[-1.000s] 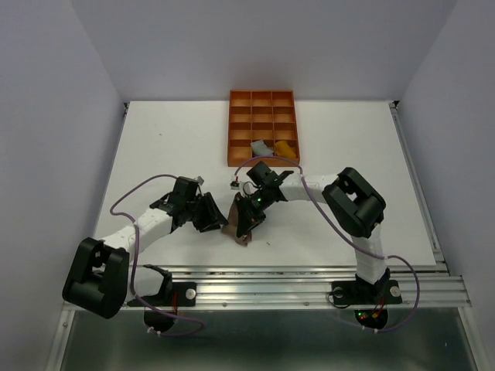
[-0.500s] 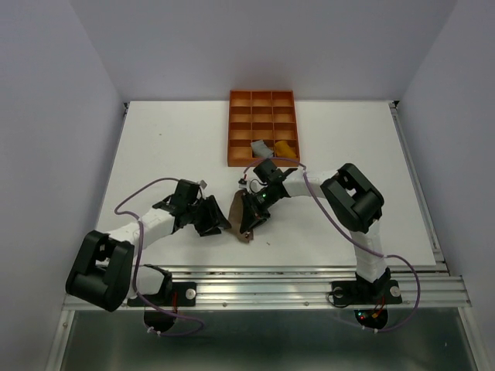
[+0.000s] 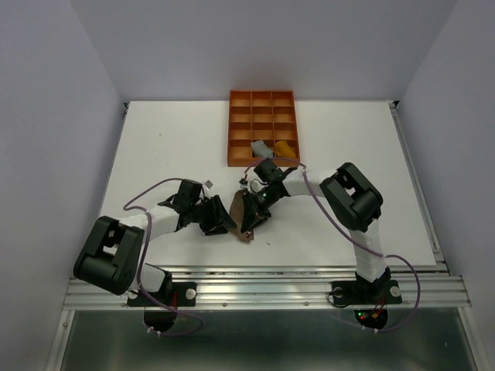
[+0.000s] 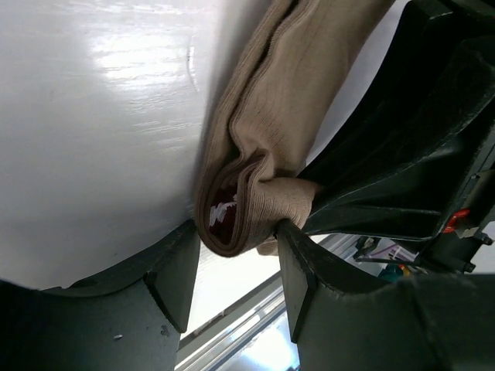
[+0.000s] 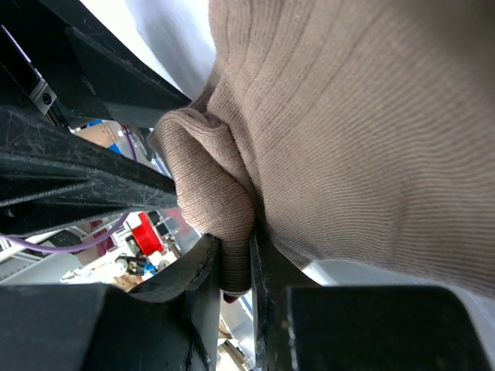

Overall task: Roll the socks
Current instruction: Roll the sock at the center of the board.

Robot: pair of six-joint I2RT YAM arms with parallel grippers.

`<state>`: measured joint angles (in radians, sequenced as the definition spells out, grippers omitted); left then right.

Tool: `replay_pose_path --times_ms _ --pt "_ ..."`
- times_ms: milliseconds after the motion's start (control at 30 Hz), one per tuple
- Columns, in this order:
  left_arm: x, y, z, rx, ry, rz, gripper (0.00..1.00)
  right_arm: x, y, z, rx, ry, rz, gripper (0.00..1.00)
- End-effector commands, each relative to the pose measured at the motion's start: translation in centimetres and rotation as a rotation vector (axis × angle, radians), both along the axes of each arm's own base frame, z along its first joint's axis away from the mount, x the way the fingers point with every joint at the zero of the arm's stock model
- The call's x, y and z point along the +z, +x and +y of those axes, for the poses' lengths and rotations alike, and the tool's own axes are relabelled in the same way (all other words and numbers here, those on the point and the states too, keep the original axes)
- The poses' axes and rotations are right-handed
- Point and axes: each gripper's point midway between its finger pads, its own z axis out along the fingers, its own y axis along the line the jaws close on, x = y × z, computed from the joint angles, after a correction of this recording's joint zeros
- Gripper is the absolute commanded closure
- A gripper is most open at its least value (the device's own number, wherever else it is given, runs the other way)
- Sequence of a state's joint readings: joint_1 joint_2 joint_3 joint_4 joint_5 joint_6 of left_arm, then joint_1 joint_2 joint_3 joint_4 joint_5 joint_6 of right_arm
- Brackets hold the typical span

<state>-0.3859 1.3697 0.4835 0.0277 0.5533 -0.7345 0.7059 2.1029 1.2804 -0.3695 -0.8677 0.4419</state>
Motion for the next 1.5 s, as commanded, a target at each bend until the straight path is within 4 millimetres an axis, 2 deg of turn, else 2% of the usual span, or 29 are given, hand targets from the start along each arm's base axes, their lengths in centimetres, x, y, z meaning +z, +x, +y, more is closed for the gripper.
replay_pose_path --times_ms 0,33,133,167,200,267,300,333,400,467,500,567,600,633,700,767,800,833,933,1000,1067,1200,1333,1467 --pt "-1.1 -0.1 -0.5 -0.025 -0.015 -0.001 0.46 -2.2 1.3 -0.4 -0.024 -0.073 -0.050 0.96" --pt "-1.2 -0.1 -0.6 -0.025 -0.018 0.003 0.47 -2.2 1.3 -0.4 -0.024 -0.075 -0.053 0.95" --pt "-1.3 0.1 -1.0 -0.032 -0.036 0.005 0.68 -2.4 1.4 -0.5 -0.024 -0.081 -0.062 0.95" --pt "-1.3 0.3 -1.1 -0.033 -0.040 -0.001 0.90 -2.4 1.5 -0.5 -0.026 -0.083 -0.066 0.95" --pt "-1.4 0.5 -1.1 -0.028 -0.035 -0.002 1.00 -2.4 1.5 -0.5 -0.023 -0.083 -0.072 0.95" --pt "-1.5 0.7 -1.0 -0.015 -0.027 0.004 1.00 -2.3 1.7 -0.6 -0.021 -0.083 -0.091 0.87" --pt "-1.8 0.7 -0.8 -0.001 -0.011 0.008 1.00 -2.2 1.8 -0.6 -0.007 -0.076 -0.113 0.82" --pt "-2.0 0.6 -0.6 0.005 -0.004 0.015 1.00 -2.2 1.9 -0.6 0.002 -0.070 -0.129 0.68" --pt "-2.4 0.4 -0.3 0.011 0.019 0.038 1.00 -1.2 2.4 -0.6 0.028 -0.042 -0.200 0.60" --pt "-2.7 0.2 0.1 0.017 0.048 0.059 1.00 0.7 3.2 -0.5 0.045 -0.003 -0.308 0.51" --pt "-2.8 0.1 0.3 0.020 0.065 0.071 1.00 1.3 3.6 -0.6 0.043 0.006 -0.353 0.42" --pt "-2.8 -0.1 0.5 0.015 0.083 0.082 1.00 2.9 4.0 -0.6 0.044 0.041 -0.427 0.33" --pt "-2.6 0.1 0.4 0.006 0.085 0.078 1.00 4.8 4.0 -0.5 0.046 0.082 -0.475 0.29" --pt "-2.6 -0.3 0.5 -0.001 0.094 0.095 1.00 5.1 3.9 -0.6 0.057 0.097 -0.505 0.25" --pt "-2.4 -0.7 0.8 -0.021 0.114 0.116 1.00 6.6 4.2 -0.8 0.058 0.121 -0.574 0.23" --pt "-2.3 -0.9 0.9 -0.031 0.122 0.130 1.00 7.0 4.0 -1.2 0.054 0.137 -0.619 0.23" --pt "-2.3 -1.3 0.8 -0.047 0.121 0.142 1.00 9.0 4.0 -0.7 0.057 0.193 -0.699 0.23" --pt "-2.3 -1.4 0.8 -0.054 0.120 0.150 1.00 8.8 3.7 -1.2 0.058 0.194 -0.719 0.23" --pt "-2.6 -2.3 0.6 -0.077 0.103 0.210 1.00 10.6 2.2 -0.4 0.122 0.198 -0.895 0.23" --pt "-3.0 -3.0 0.3 -0.094 0.089 0.261 1.00 10.1 1.1 0.2 0.197 0.138 -1.028 0.23" --pt "-3.1 -3.4 0.1 -0.106 0.075 0.289 1.00 9.8 -0.2 0.4 0.249 0.103 -1.091 0.23" --pt "-2.8 -3.3 0.1 -0.102 0.077 0.296 1.00 9.9 -1.5 1.0 0.300 0.104 -1.151 0.23" --pt "-2.2 -2.8 0.8 -0.090 0.131 0.274 1.00 9.2 -1.9 1.3 0.346 0.075 -1.159 0.23" --pt "-2.0 -2.5 1.3 -0.095 0.172 0.263 1.00 7.2 -2.9 1.2 0.404 0.032 -1.123 0.24"
